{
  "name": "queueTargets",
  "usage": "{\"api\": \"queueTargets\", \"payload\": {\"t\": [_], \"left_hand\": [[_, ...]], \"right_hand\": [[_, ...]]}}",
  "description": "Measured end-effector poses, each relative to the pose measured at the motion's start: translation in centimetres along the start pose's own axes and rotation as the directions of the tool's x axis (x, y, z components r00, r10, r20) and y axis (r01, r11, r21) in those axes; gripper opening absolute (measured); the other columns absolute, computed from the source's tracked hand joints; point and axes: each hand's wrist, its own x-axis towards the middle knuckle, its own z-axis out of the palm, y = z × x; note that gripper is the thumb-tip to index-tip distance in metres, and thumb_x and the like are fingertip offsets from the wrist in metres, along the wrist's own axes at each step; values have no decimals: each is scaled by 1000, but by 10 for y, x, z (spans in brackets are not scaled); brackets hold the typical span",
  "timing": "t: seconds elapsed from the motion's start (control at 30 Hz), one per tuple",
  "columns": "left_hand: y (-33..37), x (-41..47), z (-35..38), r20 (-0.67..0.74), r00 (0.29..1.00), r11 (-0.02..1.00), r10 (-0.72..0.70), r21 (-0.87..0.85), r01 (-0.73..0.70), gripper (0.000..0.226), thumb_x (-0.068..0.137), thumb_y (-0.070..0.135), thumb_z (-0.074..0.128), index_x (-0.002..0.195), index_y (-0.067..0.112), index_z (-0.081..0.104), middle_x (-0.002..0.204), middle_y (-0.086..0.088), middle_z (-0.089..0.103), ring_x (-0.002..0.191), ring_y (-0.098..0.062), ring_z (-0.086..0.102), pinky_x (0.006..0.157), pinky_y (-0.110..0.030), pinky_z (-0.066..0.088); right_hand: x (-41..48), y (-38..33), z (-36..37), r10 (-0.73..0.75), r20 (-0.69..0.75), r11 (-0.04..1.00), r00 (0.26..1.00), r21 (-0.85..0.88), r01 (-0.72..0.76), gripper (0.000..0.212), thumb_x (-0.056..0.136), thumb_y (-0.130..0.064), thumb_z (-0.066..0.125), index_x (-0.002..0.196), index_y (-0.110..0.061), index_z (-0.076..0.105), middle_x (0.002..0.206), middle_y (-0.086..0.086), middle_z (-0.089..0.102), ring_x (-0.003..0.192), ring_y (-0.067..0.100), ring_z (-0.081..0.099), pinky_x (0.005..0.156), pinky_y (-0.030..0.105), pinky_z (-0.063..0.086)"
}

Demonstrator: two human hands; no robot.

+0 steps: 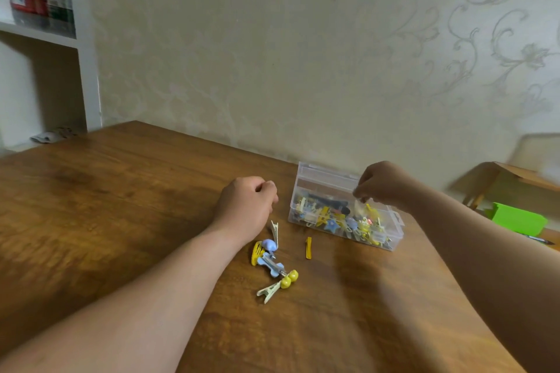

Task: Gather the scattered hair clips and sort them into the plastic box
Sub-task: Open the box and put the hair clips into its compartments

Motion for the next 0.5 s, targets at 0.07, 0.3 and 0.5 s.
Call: {"api": "queueTargets", "payload": {"t": [0.07,0.3,0.5], "left_hand": [[0,0,0,2,1000,1000,-3,7,3,40,110,32,49,83,18,75,77,-2,72,77,-15,66,65,-29,47],[0,1,2,-5,1000,1000,1,0,-1,39,111,30,49,84,18,75,78,-1,71,78,-14,65,64,-28,41],[0,0,1,-7,1000,1000,-6,-1,6,39,110,31,49,85,18,75,79,-2,72,78,-14,65,65,-28,43]], "right_hand": [[-3,11,-1,25,16,999,1000,-23,-24,9,79,-12,84,81,-6,77,75,6,77,69,20,68,63,28,53],[-3,14,1,27,36,998,999,-64,-25,12,79,-19,84,82,-9,79,80,6,78,83,25,74,77,36,61],[-10,10,-4,19,-1,1000,1000,-22,-19,14,90,-23,79,85,-10,76,74,0,79,73,16,71,63,29,52]]}}
